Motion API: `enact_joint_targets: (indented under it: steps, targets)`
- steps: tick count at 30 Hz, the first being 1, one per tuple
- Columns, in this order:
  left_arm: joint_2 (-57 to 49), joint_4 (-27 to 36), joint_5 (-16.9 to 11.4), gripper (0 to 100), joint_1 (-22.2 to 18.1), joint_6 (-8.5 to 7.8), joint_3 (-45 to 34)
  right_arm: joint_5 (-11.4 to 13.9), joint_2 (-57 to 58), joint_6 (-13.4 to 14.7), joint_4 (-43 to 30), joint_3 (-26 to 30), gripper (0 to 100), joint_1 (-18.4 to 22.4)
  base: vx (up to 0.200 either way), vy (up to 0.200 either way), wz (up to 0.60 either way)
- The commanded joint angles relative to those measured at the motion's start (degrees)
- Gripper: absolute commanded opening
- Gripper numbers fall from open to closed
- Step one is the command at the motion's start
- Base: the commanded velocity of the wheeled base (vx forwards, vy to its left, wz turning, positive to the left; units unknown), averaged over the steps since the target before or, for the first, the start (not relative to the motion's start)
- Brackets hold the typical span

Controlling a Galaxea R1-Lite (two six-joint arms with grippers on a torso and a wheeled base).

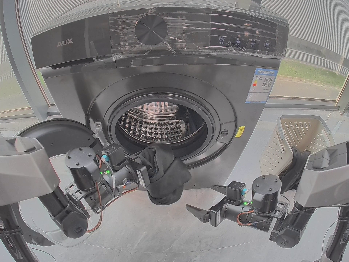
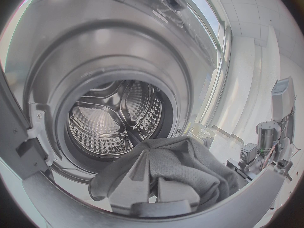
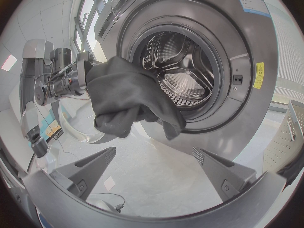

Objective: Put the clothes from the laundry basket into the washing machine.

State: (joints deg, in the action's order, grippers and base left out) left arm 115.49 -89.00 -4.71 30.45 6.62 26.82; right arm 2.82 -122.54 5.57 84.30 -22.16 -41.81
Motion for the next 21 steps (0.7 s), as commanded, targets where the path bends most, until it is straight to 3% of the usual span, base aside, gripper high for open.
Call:
enact_joint_targets:
  steps: [1,6,10,14,21]
  targets:
    - [-6.33,-0.12,-0.04,0,0.66,0.85,-3.88,1.05,3.01,-0.21,0.08,2.91,100,-0.11,0.0,0.0,0.0]
    - [-10.2,-0.12,-0.13,0,-0.04,0.85,-8.01,0.79,6.17,-0.03,0.08,5.11,100,1.3,0.0,0.0,0.0]
    - [-13.36,-0.12,-0.39,0,-1.01,0.94,-10.38,0.26,9.95,0.05,0.43,5.73,100,5.16,0.0,0.0,0.0]
    - [-13.45,-0.12,0.4,0,-0.66,0.24,-10.03,-2.03,12.41,-0.12,-0.27,4.23,100,9.03,0.0,0.0,0.0]
    - [-11.78,-0.21,1.81,0,-1.45,-0.03,-10.82,-2.82,12.41,0.14,-0.45,4.85,100,9.82,0.0,0.0,0.0]
